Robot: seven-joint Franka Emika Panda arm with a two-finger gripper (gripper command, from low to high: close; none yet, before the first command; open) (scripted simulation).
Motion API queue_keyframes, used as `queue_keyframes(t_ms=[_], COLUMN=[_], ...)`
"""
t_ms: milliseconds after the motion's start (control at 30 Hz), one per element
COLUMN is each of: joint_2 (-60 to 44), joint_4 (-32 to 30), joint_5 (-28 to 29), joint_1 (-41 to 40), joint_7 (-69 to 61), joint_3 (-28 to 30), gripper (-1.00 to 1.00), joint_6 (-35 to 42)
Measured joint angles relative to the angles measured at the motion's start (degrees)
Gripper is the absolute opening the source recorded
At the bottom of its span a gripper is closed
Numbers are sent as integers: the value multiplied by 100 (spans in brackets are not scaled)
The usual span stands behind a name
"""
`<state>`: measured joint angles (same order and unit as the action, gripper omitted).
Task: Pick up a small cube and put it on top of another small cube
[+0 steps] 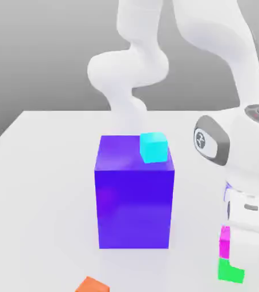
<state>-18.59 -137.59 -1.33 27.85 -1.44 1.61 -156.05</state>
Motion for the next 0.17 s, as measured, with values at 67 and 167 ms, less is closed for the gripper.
queue_keyframes(t_ms=[67, 167], joint_2=[28, 535], joint_4=[-1, -29], joint_5=[3, 47], joint_1=[1, 17], joint_7=[2, 32], joint_3=[4, 26], gripper=[100, 100], joint_6=[18, 493])
